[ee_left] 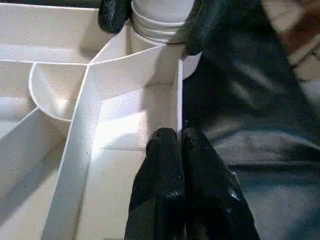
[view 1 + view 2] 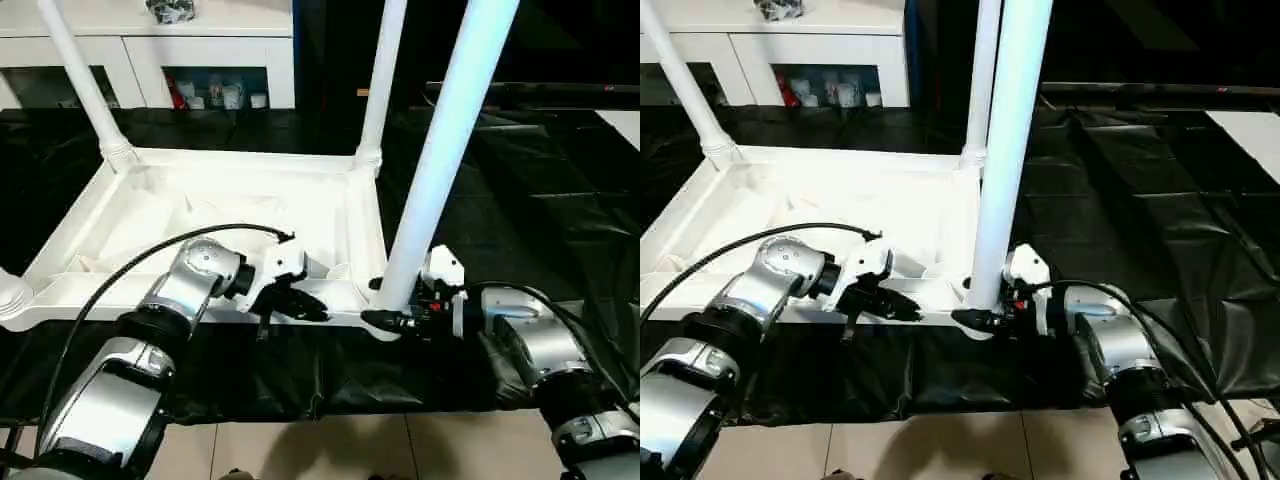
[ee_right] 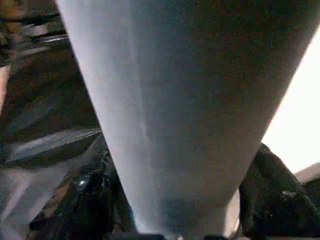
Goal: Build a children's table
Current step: Rotate leg to tighten
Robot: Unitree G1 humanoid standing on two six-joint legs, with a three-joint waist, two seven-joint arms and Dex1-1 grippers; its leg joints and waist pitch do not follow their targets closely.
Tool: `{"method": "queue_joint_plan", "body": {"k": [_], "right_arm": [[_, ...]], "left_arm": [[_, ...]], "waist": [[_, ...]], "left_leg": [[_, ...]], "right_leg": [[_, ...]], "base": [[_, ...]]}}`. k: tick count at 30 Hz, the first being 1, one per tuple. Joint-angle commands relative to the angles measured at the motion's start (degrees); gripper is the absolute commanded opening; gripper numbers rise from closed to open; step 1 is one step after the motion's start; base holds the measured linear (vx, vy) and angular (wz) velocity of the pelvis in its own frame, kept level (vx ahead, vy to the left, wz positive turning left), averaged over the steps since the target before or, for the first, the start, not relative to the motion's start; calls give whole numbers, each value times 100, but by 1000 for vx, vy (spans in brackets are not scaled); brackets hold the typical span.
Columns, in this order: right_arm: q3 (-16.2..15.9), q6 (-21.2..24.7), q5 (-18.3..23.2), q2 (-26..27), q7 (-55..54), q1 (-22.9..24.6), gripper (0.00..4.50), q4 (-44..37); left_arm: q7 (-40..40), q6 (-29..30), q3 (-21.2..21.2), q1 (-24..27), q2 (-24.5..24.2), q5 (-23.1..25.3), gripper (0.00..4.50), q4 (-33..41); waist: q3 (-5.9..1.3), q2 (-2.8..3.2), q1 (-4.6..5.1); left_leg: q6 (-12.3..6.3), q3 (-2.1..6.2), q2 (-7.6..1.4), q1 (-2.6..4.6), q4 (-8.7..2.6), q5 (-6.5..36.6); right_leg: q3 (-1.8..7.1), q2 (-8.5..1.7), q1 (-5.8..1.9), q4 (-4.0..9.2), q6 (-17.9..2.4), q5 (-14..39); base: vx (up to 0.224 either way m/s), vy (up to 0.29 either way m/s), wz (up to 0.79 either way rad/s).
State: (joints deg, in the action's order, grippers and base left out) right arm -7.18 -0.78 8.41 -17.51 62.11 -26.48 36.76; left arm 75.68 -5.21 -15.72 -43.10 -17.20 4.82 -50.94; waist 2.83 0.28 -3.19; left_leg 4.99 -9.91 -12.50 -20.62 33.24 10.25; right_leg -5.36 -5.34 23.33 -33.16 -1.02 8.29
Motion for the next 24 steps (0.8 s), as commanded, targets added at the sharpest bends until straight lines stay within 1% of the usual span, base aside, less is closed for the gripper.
{"method": "queue_joint_plan", "body": {"k": [1,2,3,4,5,6,7,8,9,10,11,12,13,14,15,16,17,18,19,20,21,22,23,24], "right_arm": [[-79,-37,-222,375,-910,-3,267,290],[-22,-86,-257,424,-1155,-29,267,370],[40,-121,-279,481,-1407,-60,266,449],[40,-121,-279,481,-1407,-60,266,449],[236,-73,-331,666,-2252,-204,266,724],[323,-61,-357,768,-2675,-282,266,864],[323,-61,-357,768,-2675,-282,266,864],[373,-55,-372,828,-2923,-328,266,946],[491,-6,-425,980,-3651,-475,265,1174],[565,27,-439,1057,-4008,-548,265,1282],[675,53,-481,1164,-4467,-643,265,1425],[761,48,-493,1258,-4773,-719,265,1538],[802,17,-497,1321,-4908,-761,265,1595],[804,-26,-529,1362,-5004,-783,265,1614],[800,-95,-565,1392,-5122,-809,265,1638],[806,-107,-560,1398,-5131,-812,265,1641],[865,-219,-525,1439,-5234,-844,300,1661],[920,-294,-467,1458,-5205,-877,321,1697],[955,-341,-428,1473,-5179,-900,335,1724],[969,-349,-397,1472,-5110,-905,335,1718],[969,-349,-397,1472,-5110,-905,341,1718],[922,-377,-418,1440,-4994,-889,341,1679],[908,-381,-427,1427,-4966,-881,366,1663],[858,-395,-460,1379,-4867,-854,366,1608]], "left_arm": [[-657,154,60,-197,361,28,0,17],[-782,208,84,-205,416,24,0,28],[-877,254,95,-202,474,22,0,59],[-877,254,95,-202,474,22,0,59],[-1231,408,113,-187,670,49,0,150],[-1439,507,116,-174,802,69,0,203],[-1439,507,116,-174,802,69,0,203],[-1571,572,117,-165,887,82,0,237],[-1867,712,119,-149,1114,101,0,307],[-2006,754,114,-143,1218,117,0,335],[-2192,811,101,-132,1342,139,0,373],[-2314,867,75,-116,1441,162,0,413],[-2388,877,42,-102,1495,194,0,440],[-2436,850,9,-90,1521,232,0,454],[-2431,836,-19,-76,1537,254,0,469],[-2427,834,-20,-75,1537,254,0,471],[-2401,796,-28,-66,1522,258,0,477],[-2382,749,-32,-66,1471,274,0,468],[-2373,713,-34,-65,1430,287,0,462],[-2361,661,-20,-69,1363,295,0,423],[-2361,661,-20,-69,1363,295,0,423],[-2329,608,4,-62,1263,294,0,387],[-2316,598,8,-60,1246,291,0,384],[-2271,561,23,-52,1185,280,0,373]], "waist": [[-333,-23,41],[-328,-24,57],[-319,-39,86],[-318,-34,113],[-317,-34,131],[-318,-35,177],[-322,-28,191],[-320,-25,212],[-339,-19,218],[-339,-15,242],[-351,-20,237],[-358,6,250],[-370,-12,269],[-379,-15,270],[-379,-12,264],[-386,-14,266],[-388,-10,260],[-387,-11,268],[-390,15,268],[-393,12,274],[-401,19,260],[-395,19,251],[-401,18,248],[-400,14,244]], "left_leg": [[-199,-29,-52,52,-397,1694],[-139,-21,-50,66,-405,1762],[-117,-11,-28,82,-404,1897],[-129,-2,-19,96,-401,1985],[-134,3,-19,89,-403,1990],[-120,9,-25,76,-408,2018],[-95,18,-30,77,-406,2019],[-102,16,-14,66,-402,2054],[-118,9,-16,66,-397,1992],[-96,10,-16,58,-402,1948],[-109,9,-11,62,-399,1926],[-127,-2,-16,55,-397,1846],[-151,-7,-12,34,-392,1772],[-175,-16,-4,32,-384,1723],[-237,-26,-4,35,-381,1665],[-291,-30,0,15,-378,1588],[-308,-28,-5,15,-381,1558],[-338,-30,-5,7,-381,1542],[-345,-28,-8,8,-382,1535],[-352,-29,-9,10,-380,1540],[-368,-27,-16,16,-377,1487],[-383,-34,-22,12,-376,1457],[-386,-30,-20,-1,-376,1422],[-395,-29,-19,-7,-377,1391]], "right_leg": [[215,-281,-277,455,-1036,2494],[215,-290,-264,468,-969,2663],[196,-277,-256,520,-846,2963],[186,-271,-239,545,-767,3129],[189,-268,-237,552,-748,3142],[190,-265,-230,545,-768,3099],[187,-267,-228,531,-778,3073],[175,-250,-234,542,-763,3073],[194,-256,-233,531,-789,2935],[200,-243,-227,507,-858,2779],[192,-243,-241,512,-866,2724],[215,-246,-233,488,-935,2506],[214,-237,-256,474,-985,2320],[215,-237,-259,465,-1009,2236],[218,-240,-263,464,-1051,2108],[219,-237,-285,445,-1082,1972],[221,-242,-289,440,-1100,1916],[223,-243,-290,433,-1129,1846],[222,-244,-297,431,-1158,1793],[220,-242,-295,426,-1182,1780],[223,-237,-297,412,-1223,1663],[230,-232,-295,396,-1266,1533],[228,-233,-312,381,-1280,1471],[225,-233,-325,373,-1297,1402]], "base": [[0,0,0],[0,0,0],[0,0,0],[0,0,0],[0,0,0],[0,0,0],[0,0,0],[0,0,0],[0,0,0],[0,0,0],[0,0,0],[0,0,0],[0,0,0],[0,0,0],[0,0,0],[0,0,0],[0,0,0],[0,0,0],[0,0,0],[0,0,0],[0,0,0],[0,0,0],[0,0,0],[0,0,0]]}}
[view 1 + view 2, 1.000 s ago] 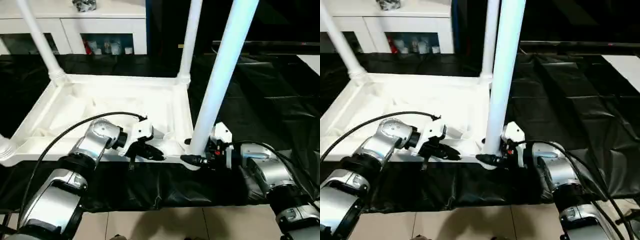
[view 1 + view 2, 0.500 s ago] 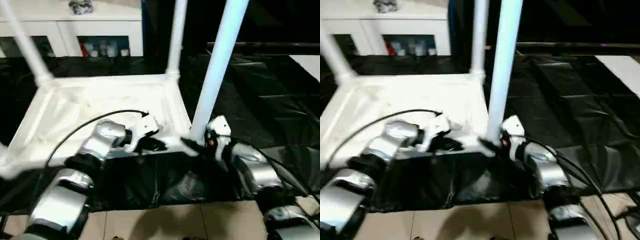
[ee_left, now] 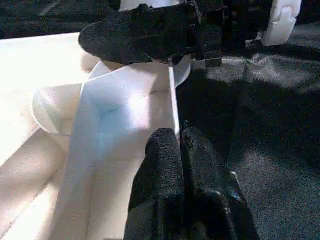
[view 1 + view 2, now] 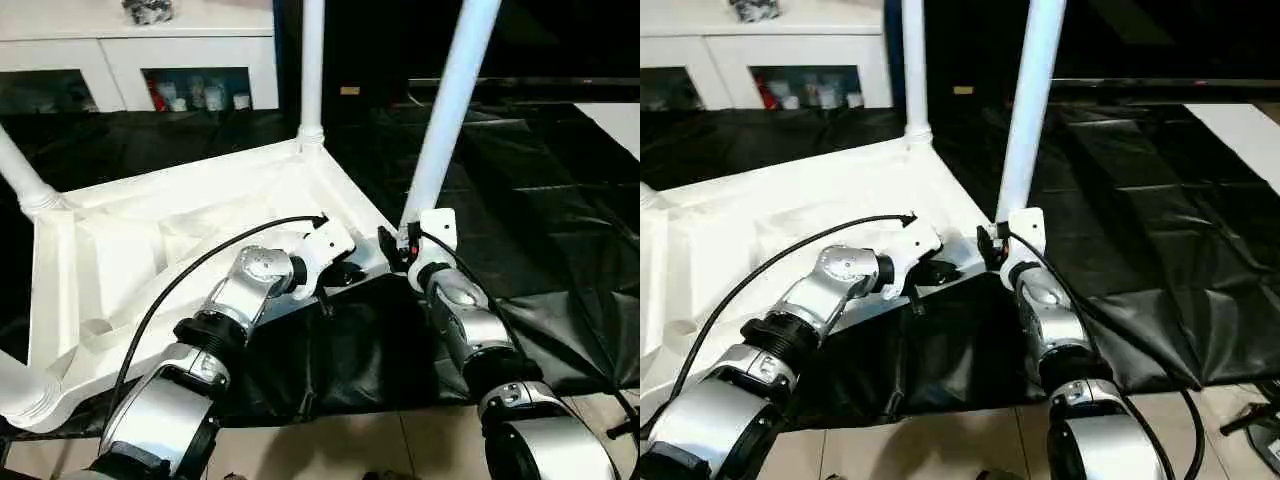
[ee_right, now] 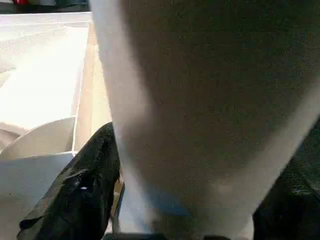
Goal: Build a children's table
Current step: Rotate leg to tighten
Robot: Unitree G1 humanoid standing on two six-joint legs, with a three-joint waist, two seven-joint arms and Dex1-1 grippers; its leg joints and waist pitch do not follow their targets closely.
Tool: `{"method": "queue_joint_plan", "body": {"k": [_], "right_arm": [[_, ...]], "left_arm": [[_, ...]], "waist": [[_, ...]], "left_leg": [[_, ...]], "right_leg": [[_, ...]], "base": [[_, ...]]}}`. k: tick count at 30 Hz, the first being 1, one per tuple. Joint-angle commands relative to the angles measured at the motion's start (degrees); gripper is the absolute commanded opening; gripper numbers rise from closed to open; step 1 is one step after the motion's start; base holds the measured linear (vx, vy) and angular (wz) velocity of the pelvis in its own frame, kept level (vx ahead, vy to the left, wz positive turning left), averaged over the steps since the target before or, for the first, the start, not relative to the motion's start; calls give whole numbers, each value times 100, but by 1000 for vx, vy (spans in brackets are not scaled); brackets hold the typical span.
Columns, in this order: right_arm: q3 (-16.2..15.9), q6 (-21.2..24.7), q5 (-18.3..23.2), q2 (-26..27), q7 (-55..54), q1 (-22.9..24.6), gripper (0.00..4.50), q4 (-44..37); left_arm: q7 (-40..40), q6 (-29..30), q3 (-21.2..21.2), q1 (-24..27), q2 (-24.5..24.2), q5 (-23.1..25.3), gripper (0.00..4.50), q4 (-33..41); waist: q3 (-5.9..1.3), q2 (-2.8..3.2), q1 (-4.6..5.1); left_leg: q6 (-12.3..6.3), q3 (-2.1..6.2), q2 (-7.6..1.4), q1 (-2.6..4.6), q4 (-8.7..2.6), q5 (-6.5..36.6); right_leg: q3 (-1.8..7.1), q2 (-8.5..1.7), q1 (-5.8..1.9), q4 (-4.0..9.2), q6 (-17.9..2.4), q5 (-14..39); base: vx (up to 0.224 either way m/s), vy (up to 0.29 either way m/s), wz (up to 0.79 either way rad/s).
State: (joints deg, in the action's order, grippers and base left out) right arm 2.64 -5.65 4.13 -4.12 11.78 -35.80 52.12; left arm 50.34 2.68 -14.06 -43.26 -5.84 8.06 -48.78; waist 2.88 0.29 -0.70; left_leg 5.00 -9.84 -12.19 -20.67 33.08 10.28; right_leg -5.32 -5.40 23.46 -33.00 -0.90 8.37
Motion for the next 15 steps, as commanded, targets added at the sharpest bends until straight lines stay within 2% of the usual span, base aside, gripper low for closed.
{"method": "queue_joint_plan", "body": {"k": [1,3,4,8,9,11,12,14,15], "right_arm": [[-181,39,-71,-13,273,91,366,46],[-236,-17,-49,-113,640,140,366,-46],[-348,-40,7,-273,1225,231,366,-223],[-553,-95,51,-512,2034,365,366,-474],[-695,-124,99,-696,2671,466,366,-655],[-750,-109,144,-766,2958,513,366,-746],[-888,6,311,-942,3708,640,366,-1005],[-985,115,434,-1054,4198,717,366,-1170],[-999,133,451,-1079,4326,733,340,-1204]], "left_arm": [[303,-246,-130,-12,-20,-48,0,176],[417,-318,-126,11,-139,-48,0,176],[628,-401,-115,39,-286,-76,0,193],[945,-526,-104,57,-457,-140,0,197],[1202,-650,-122,56,-582,-187,0,185],[1339,-691,-135,58,-629,-218,0,186],[1737,-772,-186,76,-750,-297,0,200],[2008,-814,-219,89,-827,-352,0,209],[2073,-829,-224,88,-845,-369,0,202]], "waist": [[-412,14,0],[-406,11,5],[-412,-24,2],[-414,5,-32],[-410,3,-32],[-411,-5,-41],[-414,-3,-49],[-407,4,-105],[-414,12,-140]], "left_leg": [[-412,-38,-49,-4,-354,1362],[-473,-43,-53,-18,-352,1395],[-486,-44,-51,-31,-343,1347],[-579,-41,-68,-25,-337,1227],[-585,-46,-72,-17,-334,1250],[-606,-52,-76,-24,-331,1240],[-603,-52,-80,-18,-329,1236],[-672,-66,-86,-19,-319,1209],[-692,-70,-102,-19,-319,1146]], "right_leg": [[223,-232,-343,350,-1327,1344],[222,-231,-340,356,-1333,1366],[221,-239,-354,354,-1322,1402],[229,-236,-351,316,-1409,1159],[229,-232,-351,320,-1433,1125],[235,-232,-356,304,-1470,1070],[235,-235,-357,301,-1484,1057],[227,-213,-373,299,-1491,1006],[226,-214,-369,273,-1536,912]], "base": [[0,0,0],[0,0,0],[0,0,0],[0,0,0],[0,0,0],[0,0,0],[0,0,0],[0,0,0],[0,0,0]]}}
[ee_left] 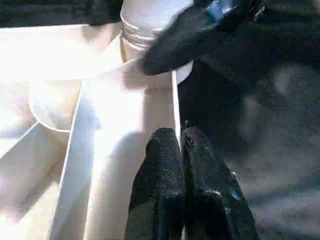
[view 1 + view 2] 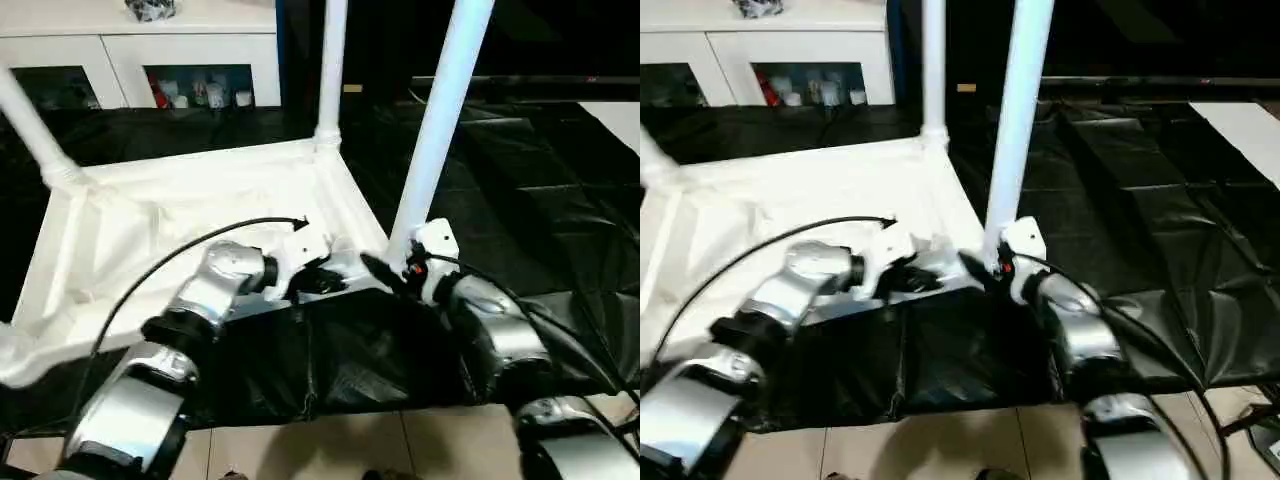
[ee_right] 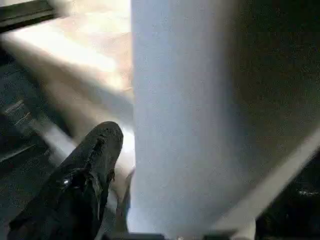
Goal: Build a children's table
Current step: Rotate leg to tighten
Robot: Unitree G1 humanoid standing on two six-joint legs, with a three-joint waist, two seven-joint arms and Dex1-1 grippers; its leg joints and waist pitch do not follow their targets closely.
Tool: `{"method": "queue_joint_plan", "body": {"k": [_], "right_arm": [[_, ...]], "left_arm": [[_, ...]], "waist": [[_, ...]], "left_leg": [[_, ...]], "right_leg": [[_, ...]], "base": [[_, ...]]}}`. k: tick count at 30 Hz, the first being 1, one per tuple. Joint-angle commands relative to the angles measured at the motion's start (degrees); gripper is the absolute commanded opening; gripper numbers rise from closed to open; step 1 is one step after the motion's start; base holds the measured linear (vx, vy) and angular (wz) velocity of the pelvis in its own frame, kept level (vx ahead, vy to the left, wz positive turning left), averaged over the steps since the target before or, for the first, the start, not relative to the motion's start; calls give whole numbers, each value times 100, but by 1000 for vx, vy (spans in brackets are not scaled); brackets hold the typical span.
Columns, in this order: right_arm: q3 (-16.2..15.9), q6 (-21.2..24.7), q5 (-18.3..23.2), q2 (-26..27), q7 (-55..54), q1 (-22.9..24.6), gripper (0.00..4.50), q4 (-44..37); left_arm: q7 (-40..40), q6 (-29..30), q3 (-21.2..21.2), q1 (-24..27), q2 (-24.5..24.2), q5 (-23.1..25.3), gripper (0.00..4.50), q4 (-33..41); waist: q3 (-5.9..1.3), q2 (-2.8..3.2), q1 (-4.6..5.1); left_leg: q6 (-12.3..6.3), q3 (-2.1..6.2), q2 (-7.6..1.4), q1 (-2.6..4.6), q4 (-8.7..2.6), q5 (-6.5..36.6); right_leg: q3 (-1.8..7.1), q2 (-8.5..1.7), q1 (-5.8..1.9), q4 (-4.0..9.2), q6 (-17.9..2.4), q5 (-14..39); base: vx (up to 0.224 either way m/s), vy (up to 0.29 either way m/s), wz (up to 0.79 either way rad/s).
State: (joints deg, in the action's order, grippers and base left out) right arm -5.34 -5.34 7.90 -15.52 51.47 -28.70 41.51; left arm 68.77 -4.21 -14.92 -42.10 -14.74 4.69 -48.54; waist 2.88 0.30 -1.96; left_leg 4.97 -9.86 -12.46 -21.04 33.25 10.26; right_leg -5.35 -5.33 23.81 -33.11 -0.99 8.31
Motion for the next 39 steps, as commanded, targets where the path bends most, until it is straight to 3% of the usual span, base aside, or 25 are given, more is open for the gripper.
{"method": "queue_joint_plan", "body": {"k": [1,7,11,19,23,25,28,29,32,36,38,39], "right_arm": [[-289,170,96,-9,617,68,332,-235],[-645,353,93,-269,1521,190,287,-514],[-819,433,28,-362,1926,178,269,-605],[-668,581,127,-273,1762,254,267,-726],[-244,601,1,74,385,203,266,-410],[-7,501,-195,302,-736,61,266,13],[238,434,-272,553,-1811,-94,266,410],[378,477,-319,721,-2551,-223,266,625],[509,535,-373,906,-3391,-380,266,884],[623,461,-417,1136,-3898,-560,266,1125],[569,382,-495,1162,-3913,-592,266,1162],[541,221,-565,1198,-3957,-653,322,1263]], "left_arm": [[303,-160,-154,-34,13,-31,0,164],[748,-258,-244,-66,-112,-42,0,119],[1069,-337,-308,-112,-205,-30,0,16],[947,-290,-243,-143,-174,-59,0,-52],[234,33,-101,-143,37,0,0,-56],[-152,205,-65,-139,202,46,0,-10],[-584,405,-73,-108,449,113,0,91],[-909,536,-70,-110,661,149,0,135],[-1277,666,-69,-129,939,173,0,165],[-1496,594,-143,-144,1169,224,0,179],[-1471,532,-166,-144,1163,251,0,160],[-1460,443,-185,-132,1105,293,0,144]], "waist": [[-415,9,-26],[-389,4,-99],[-387,11,-106],[-403,10,-133],[-370,5,-96],[-348,-7,-51],[-322,-7,60],[-325,-1,80],[-345,6,142],[-370,3,173],[-368,36,174],[-371,22,175]], "left_leg": [[-666,-67,-81,18,-336,1151],[-447,-66,-89,50,-359,1459],[-391,-59,-88,54,-369,1524],[-388,-59,-82,47,-359,1378],[-239,-51,-74,71,-383,1569],[-87,-20,-60,87,-401,1729],[-53,3,-19,126,-397,2088],[-49,12,-18,110,-397,2077],[-59,4,-5,117,-388,2041],[-220,-22,1,81,-376,1897],[-229,-16,-5,68,-384,1895],[-238,-22,-2,62,-383,1885]], "right_leg": [[227,-225,-398,274,-1553,891],[230,-247,-370,337,-1397,1521],[230,-242,-363,354,-1329,1619],[227,-243,-369,330,-1349,1466],[229,-259,-329,380,-1216,1947],[221,-273,-307,428,-1014,2448],[173,-260,-283,535,-790,3062],[176,-264,-291,525,-769,3077],[179,-243,-268,539,-776,2947],[193,-229,-284,505,-921,2488],[188,-232,-297,490,-967,2385],[190,-228,-309,488,-971,2331]], "base": [[0,0,0],[0,0,0],[0,0,0],[0,0,0],[0,0,0],[0,0,0],[0,0,0],[0,0,0],[0,0,0],[0,0,0],[0,0,0],[0,0,0]]}}
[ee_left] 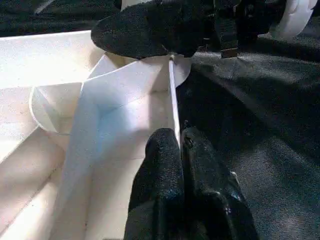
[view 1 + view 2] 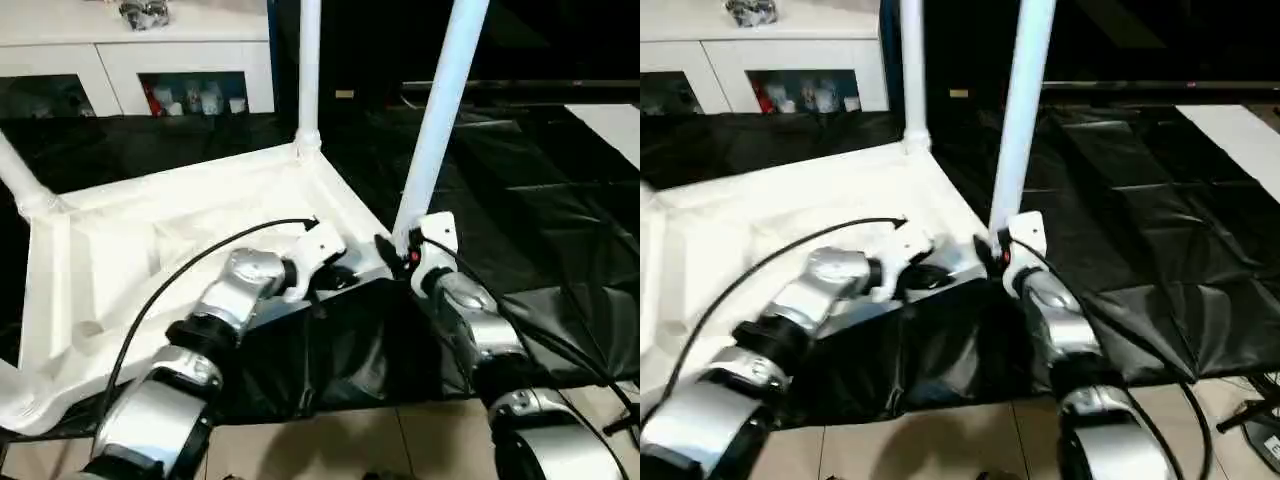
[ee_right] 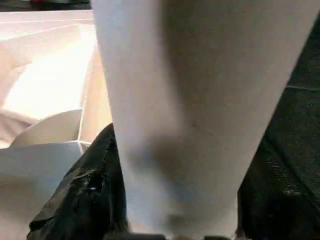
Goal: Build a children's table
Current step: Rotate leg to tighten
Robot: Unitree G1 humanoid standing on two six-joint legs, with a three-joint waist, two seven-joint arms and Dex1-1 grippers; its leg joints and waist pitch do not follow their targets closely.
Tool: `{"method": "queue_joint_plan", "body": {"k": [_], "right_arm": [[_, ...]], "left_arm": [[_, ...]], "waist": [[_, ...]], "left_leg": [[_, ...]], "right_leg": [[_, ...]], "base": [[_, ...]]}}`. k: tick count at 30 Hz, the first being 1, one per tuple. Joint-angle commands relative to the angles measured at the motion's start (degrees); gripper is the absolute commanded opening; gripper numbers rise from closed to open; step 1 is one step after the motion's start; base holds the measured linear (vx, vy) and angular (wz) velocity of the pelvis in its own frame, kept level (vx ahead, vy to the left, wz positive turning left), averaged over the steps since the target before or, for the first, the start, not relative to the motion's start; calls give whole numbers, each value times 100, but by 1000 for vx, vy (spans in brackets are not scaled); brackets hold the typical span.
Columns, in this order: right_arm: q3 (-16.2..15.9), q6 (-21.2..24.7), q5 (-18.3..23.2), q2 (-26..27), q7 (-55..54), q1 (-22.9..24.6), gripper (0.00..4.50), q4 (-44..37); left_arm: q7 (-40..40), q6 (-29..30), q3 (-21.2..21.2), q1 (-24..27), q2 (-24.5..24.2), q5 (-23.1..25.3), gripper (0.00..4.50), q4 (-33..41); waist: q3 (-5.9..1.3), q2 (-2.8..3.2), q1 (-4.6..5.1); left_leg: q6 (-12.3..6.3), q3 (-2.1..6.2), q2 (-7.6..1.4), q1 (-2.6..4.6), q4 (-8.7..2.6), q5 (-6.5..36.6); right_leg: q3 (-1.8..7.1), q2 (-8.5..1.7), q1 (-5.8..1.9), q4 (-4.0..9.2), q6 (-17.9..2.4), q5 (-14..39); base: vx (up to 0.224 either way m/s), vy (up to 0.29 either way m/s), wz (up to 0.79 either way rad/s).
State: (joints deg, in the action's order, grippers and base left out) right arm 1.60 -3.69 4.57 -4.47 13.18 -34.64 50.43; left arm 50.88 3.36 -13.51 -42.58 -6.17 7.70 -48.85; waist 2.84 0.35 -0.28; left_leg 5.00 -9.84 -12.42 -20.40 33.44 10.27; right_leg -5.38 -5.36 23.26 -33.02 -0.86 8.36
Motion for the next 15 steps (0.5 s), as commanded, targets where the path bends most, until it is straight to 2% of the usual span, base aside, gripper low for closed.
{"method": "queue_joint_plan", "body": {"k": [1,5,6,7,11,14,15], "right_arm": [[-129,15,-206,95,-103,-68,336,380],[-97,-76,-134,36,46,-85,345,401],[-116,-109,-122,-40,158,-75,370,372],[-149,-155,-100,-172,413,-47,379,293],[-151,-147,-12,-382,957,-17,379,218],[-287,-198,117,-673,2200,121,379,-7],[-294,-201,120,-682,2245,126,379,-14]], "left_arm": [[332,-358,-326,-79,213,3,0,164],[426,-447,-304,-68,45,16,0,125],[534,-532,-294,-57,-38,-3,0,108],[731,-735,-296,-42,-174,-22,0,72],[1070,-867,-291,-22,-370,-79,0,47],[1408,-1016,-277,-82,-607,-95,0,-74],[1419,-1022,-278,-84,-615,-96,0,-79]], "waist": [[-365,29,13],[-370,40,-9],[-372,36,0],[-377,32,-1],[-414,39,-13],[-410,67,-28],[-407,57,-42]], "left_leg": [[-241,-19,-12,2,-408,1920],[-250,-32,-27,37,-399,1978],[-254,-19,-27,-11,-414,1896],[-276,-23,-28,-11,-411,1873],[-404,-32,-33,-51,-379,1547],[-474,-46,-41,-43,-366,1453],[-523,-50,-49,-37,-367,1469]], "right_leg": [[192,-231,-249,475,-1003,2322],[210,-228,-228,469,-1102,2184],[209,-227,-273,434,-1124,2054],[210,-224,-273,424,-1150,1964],[224,-231,-312,353,-1304,1440],[222,-224,-314,331,-1445,1182],[227,-213,-318,328,-1454,1123]], "base": [[0,0,0],[0,0,0],[0,0,0],[0,0,0],[0,0,0],[0,0,0],[0,0,0]]}}
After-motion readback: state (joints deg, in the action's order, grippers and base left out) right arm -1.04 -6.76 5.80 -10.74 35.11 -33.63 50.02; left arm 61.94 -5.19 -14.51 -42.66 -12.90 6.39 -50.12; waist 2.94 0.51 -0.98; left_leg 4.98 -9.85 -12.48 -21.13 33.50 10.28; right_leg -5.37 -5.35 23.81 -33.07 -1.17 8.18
